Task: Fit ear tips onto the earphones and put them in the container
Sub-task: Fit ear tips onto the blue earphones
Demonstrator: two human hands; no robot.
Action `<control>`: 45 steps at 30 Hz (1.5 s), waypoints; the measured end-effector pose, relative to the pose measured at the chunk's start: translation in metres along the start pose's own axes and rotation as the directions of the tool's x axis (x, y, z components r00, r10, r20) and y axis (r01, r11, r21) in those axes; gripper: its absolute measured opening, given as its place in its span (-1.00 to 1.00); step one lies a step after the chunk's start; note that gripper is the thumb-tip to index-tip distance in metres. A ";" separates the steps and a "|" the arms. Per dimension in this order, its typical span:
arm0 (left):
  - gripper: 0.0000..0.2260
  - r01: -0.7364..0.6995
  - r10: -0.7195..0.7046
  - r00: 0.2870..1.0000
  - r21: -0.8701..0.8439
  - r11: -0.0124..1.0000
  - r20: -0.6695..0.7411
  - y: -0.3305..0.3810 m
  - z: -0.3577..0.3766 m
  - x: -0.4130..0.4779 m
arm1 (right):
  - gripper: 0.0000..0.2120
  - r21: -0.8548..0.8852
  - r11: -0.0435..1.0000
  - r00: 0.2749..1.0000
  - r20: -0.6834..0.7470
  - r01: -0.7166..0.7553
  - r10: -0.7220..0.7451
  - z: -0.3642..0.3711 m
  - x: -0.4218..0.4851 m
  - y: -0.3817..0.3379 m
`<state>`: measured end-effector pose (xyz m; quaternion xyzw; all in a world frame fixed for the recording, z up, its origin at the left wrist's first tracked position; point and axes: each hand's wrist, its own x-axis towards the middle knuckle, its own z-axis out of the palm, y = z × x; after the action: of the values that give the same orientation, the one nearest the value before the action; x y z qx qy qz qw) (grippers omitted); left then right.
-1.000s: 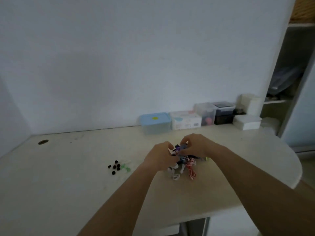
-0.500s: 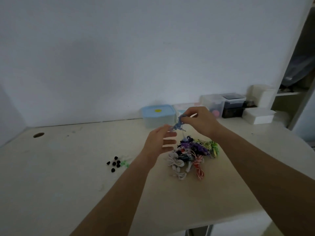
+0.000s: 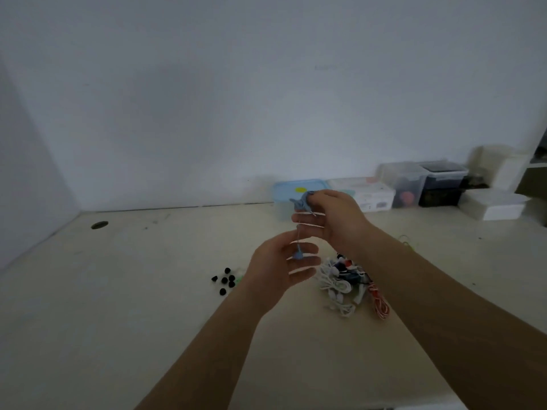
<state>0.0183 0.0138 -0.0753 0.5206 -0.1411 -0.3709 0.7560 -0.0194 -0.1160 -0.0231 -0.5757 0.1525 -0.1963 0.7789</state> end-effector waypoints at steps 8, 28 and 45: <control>-0.79 -0.096 0.105 0.989 0.088 0.992 -0.101 0.002 -0.046 -0.013 | -0.72 -0.390 0.913 0.993 -0.032 -0.119 0.116 -0.020 -0.003 0.029; -0.75 -0.088 0.213 0.963 0.560 0.824 -0.162 0.012 -0.047 0.025 | -0.88 -0.426 0.839 0.932 0.272 0.338 -0.238 -0.023 0.014 0.077; -0.89 -0.041 0.060 0.997 0.989 -0.140 0.050 0.026 -0.081 0.017 | -0.85 -0.340 0.939 0.984 0.180 0.050 0.012 -0.015 0.033 0.091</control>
<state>0.0889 0.0621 -0.0892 0.9083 -0.3875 -0.1044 0.1181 0.0143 -0.1207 -0.1144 -0.7192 0.1082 -0.1217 0.6754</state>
